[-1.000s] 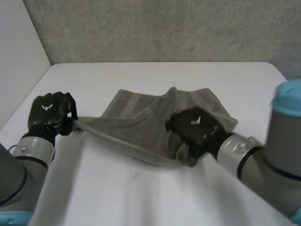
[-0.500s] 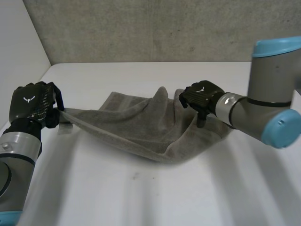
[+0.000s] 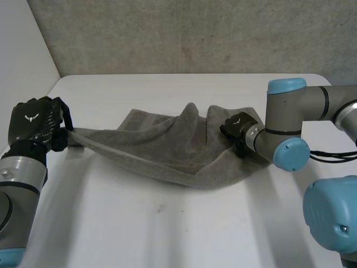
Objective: Fold the towel.
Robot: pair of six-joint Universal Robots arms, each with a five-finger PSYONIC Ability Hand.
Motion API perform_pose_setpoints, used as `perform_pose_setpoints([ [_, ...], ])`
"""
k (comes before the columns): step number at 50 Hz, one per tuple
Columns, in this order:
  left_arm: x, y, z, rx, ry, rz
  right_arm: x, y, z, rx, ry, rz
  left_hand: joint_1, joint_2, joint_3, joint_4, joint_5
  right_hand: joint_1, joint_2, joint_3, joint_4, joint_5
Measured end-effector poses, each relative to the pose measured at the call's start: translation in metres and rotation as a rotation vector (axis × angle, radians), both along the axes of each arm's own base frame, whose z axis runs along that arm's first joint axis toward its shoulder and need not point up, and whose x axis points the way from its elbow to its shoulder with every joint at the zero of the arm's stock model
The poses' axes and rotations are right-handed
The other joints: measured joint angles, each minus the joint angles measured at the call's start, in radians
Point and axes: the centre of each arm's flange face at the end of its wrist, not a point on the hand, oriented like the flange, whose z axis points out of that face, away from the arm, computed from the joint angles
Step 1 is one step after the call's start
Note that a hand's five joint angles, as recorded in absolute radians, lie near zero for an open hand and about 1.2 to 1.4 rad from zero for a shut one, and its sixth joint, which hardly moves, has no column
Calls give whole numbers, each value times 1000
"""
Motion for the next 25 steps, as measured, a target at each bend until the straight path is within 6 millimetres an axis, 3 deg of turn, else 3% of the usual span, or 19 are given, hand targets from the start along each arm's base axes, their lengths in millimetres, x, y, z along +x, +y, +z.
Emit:
perform_pose_setpoints([
  [3, 0, 0, -1, 3, -1, -6, -2, -1, 2, -1, 0, -6, 0, 0, 0, 0, 0, 318, 385, 376, 382, 293],
  [7, -1, 0, -2, 6, -2, -11, -5, -5, 15, -24, -18, -17, 0, 0, 0, 0, 0, 574, 585, 592, 600, 581],
  [13, -1, -1, -2, 4, -2, -12, -9, -4, 39, -50, -46, -30, 0, 0, 0, 0, 0, 579, 589, 603, 608, 609],
  [17, -1, -1, -2, 3, -2, -12, -14, 0, 51, -48, -55, -36, 0, 0, 0, 0, 0, 484, 483, 482, 483, 507],
  [21, -1, 0, -3, 3, -2, -12, -19, 5, 47, -15, -44, -40, 0, 0, 0, 0, 0, 269, 272, 272, 277, 292],
  [25, -1, 0, -3, 4, -2, -12, -24, 8, 38, 22, -26, -49, 0, 0, 0, 0, 0, 226, 244, 230, 237, 246],
])
